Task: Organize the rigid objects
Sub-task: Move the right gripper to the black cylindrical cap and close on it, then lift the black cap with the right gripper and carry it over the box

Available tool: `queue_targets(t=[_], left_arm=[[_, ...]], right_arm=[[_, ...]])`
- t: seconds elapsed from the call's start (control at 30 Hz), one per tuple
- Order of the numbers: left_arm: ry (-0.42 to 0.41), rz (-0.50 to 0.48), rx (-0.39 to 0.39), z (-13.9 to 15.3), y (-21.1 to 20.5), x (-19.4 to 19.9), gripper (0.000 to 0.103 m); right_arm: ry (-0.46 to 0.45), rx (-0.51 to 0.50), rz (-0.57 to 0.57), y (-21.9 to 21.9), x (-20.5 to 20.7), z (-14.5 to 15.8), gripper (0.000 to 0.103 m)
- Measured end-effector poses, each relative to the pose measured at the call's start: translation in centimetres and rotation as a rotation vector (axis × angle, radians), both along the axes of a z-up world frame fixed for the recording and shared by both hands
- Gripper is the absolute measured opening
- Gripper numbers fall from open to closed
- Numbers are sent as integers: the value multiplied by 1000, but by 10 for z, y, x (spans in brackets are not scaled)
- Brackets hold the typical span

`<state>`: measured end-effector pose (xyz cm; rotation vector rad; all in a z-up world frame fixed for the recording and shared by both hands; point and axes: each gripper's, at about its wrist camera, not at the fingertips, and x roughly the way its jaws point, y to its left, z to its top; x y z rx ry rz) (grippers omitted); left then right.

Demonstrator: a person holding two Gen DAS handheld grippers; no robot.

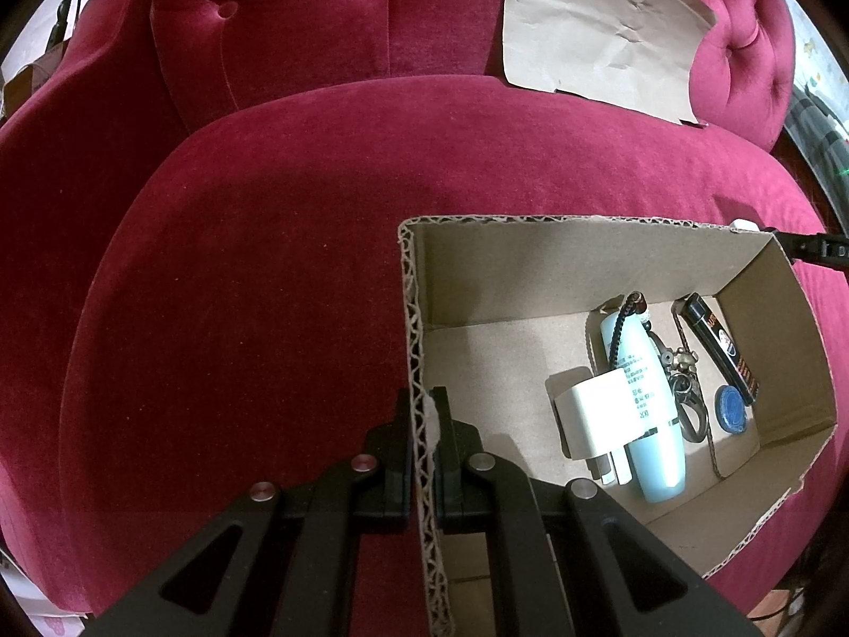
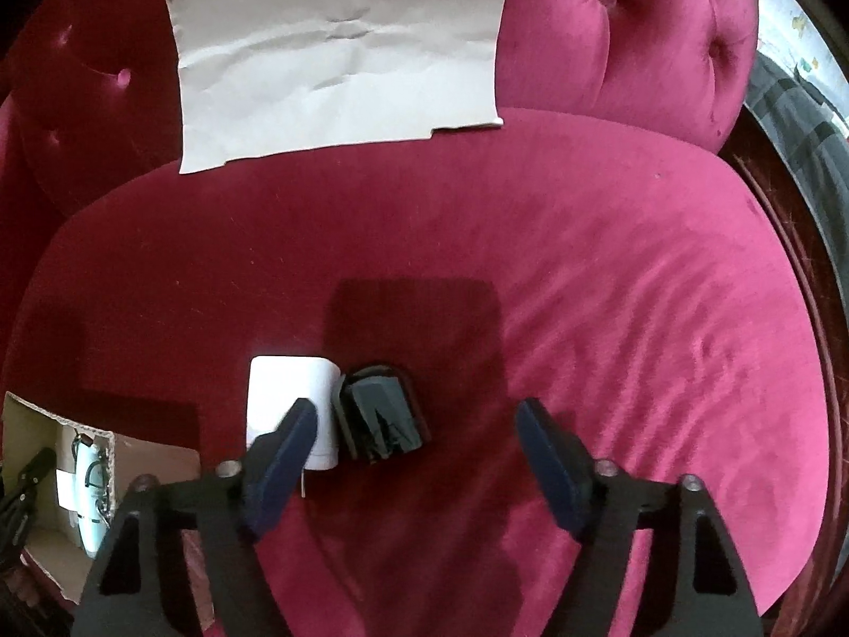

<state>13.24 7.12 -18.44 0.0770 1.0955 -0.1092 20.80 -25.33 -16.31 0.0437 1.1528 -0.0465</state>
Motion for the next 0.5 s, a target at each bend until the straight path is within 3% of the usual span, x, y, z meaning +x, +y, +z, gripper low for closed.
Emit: queue_targets(t=[0.17,0.23,0.5], left_arm=[[0,0,0,0,0,0,5],[0,0,0,0,0,0,5],[0,-1,0,0,0,0,5]], right_arm=[[15,11,21,4,5,-8,55],[24,14,28,7,8,-12,40],[24,8,26,9,8,-14,40]])
